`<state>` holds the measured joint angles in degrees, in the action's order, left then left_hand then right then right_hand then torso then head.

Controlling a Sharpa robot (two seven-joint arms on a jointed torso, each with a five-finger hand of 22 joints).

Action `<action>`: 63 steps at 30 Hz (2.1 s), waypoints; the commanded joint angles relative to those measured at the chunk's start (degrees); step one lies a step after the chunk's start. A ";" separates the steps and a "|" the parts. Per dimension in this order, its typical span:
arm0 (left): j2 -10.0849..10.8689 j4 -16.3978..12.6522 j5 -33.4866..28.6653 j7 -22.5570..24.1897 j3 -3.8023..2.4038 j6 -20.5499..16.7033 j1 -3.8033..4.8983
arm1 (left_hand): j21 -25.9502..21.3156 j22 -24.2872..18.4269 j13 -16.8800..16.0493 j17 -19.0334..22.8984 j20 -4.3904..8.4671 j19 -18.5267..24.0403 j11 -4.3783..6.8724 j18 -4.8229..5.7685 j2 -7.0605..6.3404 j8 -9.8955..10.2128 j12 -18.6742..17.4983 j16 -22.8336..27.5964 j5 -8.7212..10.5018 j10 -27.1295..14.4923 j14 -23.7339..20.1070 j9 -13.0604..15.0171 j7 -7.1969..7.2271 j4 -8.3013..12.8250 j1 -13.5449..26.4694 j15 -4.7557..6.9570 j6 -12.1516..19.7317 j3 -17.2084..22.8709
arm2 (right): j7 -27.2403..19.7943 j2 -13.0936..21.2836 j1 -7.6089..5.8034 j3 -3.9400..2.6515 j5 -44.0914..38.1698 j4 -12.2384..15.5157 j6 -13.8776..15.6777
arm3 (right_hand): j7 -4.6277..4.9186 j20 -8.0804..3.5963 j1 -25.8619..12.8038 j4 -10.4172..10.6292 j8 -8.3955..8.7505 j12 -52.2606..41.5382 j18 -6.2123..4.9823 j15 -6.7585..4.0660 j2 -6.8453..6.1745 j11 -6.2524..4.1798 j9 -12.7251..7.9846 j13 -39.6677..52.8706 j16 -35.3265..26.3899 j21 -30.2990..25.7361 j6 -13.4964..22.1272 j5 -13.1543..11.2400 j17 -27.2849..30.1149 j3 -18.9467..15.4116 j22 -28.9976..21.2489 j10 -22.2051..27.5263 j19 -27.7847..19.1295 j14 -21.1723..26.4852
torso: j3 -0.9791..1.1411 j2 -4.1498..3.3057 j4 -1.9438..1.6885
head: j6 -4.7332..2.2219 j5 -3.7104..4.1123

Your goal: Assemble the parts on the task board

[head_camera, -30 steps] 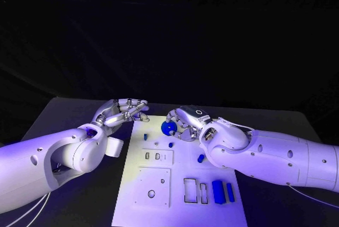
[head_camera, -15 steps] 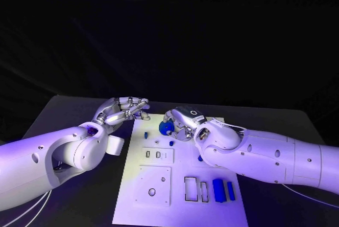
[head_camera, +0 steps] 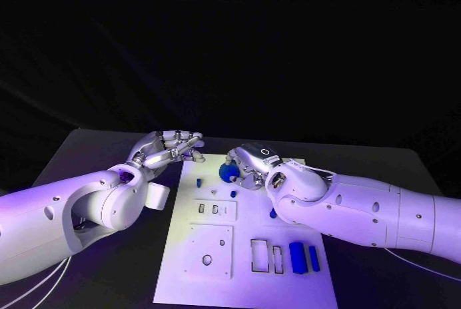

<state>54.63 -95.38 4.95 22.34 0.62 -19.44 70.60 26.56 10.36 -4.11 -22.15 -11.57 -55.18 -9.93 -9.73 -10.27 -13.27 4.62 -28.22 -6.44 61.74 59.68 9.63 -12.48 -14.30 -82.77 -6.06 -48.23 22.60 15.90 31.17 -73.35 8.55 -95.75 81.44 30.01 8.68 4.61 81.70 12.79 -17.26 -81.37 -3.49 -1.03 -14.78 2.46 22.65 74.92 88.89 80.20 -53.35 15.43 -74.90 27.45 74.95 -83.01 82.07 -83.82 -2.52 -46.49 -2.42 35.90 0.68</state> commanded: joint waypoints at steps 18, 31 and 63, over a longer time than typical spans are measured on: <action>0.04 -0.16 0.12 0.13 -0.04 0.86 0.06 | 0.26 0.03 -0.08 -0.13 0.02 0.55 -0.08 -0.48 0.22 0.29 -0.40 -0.40 0.13 -0.43 -0.55 0.07 -1.60 0.16 0.21 -0.13 0.37 -0.08 | -0.41 -0.20 0.03 0.02 0.41 -0.80 -3.41 | 1.22 2.20 -4.50 0.25 7.51 2.49 0.13 1.80 0.29 2.49 -2.31 3.66 0.09 -1.14 5.14 0.21 -12.01 -9.74 3.32 1.89 -0.46 -5.45 | -0.07 -0.02 -0.06 | 0.12 -0.01; 0.01 -0.11 0.12 0.08 -0.04 0.80 0.06 | 0.28 0.03 -0.09 -0.20 -0.01 0.64 -0.10 -0.49 0.25 0.30 -0.39 -0.48 0.14 -0.46 -0.68 0.09 -1.62 0.17 0.24 -0.16 0.39 -0.11 | -1.22 0.05 0.03 0.04 2.91 -0.97 -4.96 | 0.78 2.12 -9.97 4.03 8.02 1.55 0.15 1.64 4.41 2.23 -2.24 4.56 0.24 -1.25 2.19 0.39 -12.44 -19.41 3.68 1.16 -0.26 -5.56 | -0.02 -0.03 0.03 | 0.19 0.02; 0.58 -0.14 0.12 -0.05 -0.03 0.82 0.05 | 0.30 0.03 -0.10 -0.26 -0.03 0.71 -0.11 -0.49 0.29 0.32 -0.40 -0.54 0.13 -0.50 -0.79 0.10 -1.63 0.18 0.24 -0.18 0.42 -0.11 | -6.51 12.02 -0.87 -0.19 9.51 8.89 4.37 | 0.21 1.65 -8.33 3.41 7.87 1.00 0.18 1.12 5.61 1.67 -2.17 5.14 0.18 -1.24 0.62 0.27 -12.24 -17.42 3.93 0.60 -0.10 -5.51 | 0.05 0.15 0.11 | 0.67 0.05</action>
<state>55.24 -95.39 4.95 22.06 0.62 -19.44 70.60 26.56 10.36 -4.15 -22.36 -11.50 -54.84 -10.14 -9.73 -10.27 -13.27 4.43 -28.56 -6.44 61.53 59.26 9.64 -12.48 -14.30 -82.77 -6.06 -48.24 22.61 13.63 42.43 -73.91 8.47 -90.35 89.68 29.65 8.96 6.45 72.88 16.18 -9.54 -80.28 -3.51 0.31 -8.99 4.19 20.50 74.94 88.88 79.19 -52.28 15.52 -74.92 9.72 74.95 -82.10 81.87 -83.93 -2.44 -46.48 -2.37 36.57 0.62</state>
